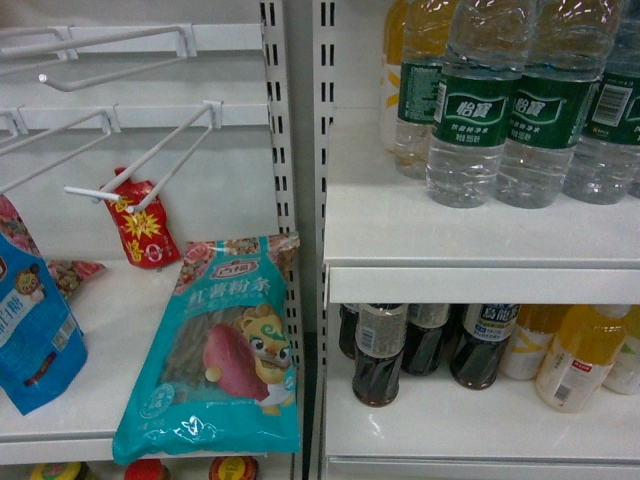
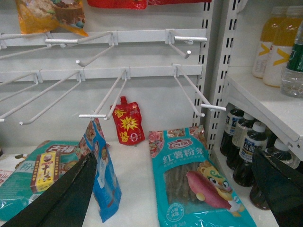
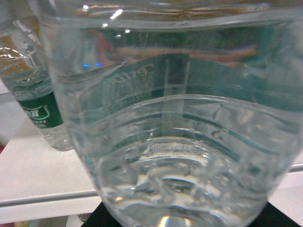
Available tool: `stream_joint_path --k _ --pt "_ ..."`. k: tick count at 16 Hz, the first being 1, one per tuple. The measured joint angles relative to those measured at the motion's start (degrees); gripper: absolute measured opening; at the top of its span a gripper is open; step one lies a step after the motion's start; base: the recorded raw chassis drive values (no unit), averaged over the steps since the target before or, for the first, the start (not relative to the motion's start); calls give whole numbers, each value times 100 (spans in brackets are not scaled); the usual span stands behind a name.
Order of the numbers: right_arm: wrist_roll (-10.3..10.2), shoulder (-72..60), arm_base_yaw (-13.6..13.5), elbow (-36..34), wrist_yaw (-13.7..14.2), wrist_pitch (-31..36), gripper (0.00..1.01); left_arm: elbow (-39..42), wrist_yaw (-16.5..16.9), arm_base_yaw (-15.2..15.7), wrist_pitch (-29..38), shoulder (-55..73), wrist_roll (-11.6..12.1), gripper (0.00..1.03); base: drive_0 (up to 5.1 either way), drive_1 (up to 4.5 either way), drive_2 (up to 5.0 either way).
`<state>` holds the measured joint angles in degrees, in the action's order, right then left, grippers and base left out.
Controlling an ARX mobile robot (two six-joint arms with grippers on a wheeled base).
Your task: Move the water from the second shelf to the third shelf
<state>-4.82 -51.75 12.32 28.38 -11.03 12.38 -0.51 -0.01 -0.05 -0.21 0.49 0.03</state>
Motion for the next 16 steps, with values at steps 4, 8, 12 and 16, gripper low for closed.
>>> stream_joint_path --k 4,8,12,16 --pt "92 -1196 -411 503 249 245 37 0 -2 0 0 -2 0 98 0 0 0" --pt "74 -2031 -717 927 404 433 37 0 -2 0 0 0 0 98 0 0 0" --pt "48 -2706 -793 1460 544 380 37 0 0 0 0 0 0 98 0 0 0" --pt "15 -3082 -1104 1897 636 374 37 0 0 0 0 0 0 98 0 0 0"
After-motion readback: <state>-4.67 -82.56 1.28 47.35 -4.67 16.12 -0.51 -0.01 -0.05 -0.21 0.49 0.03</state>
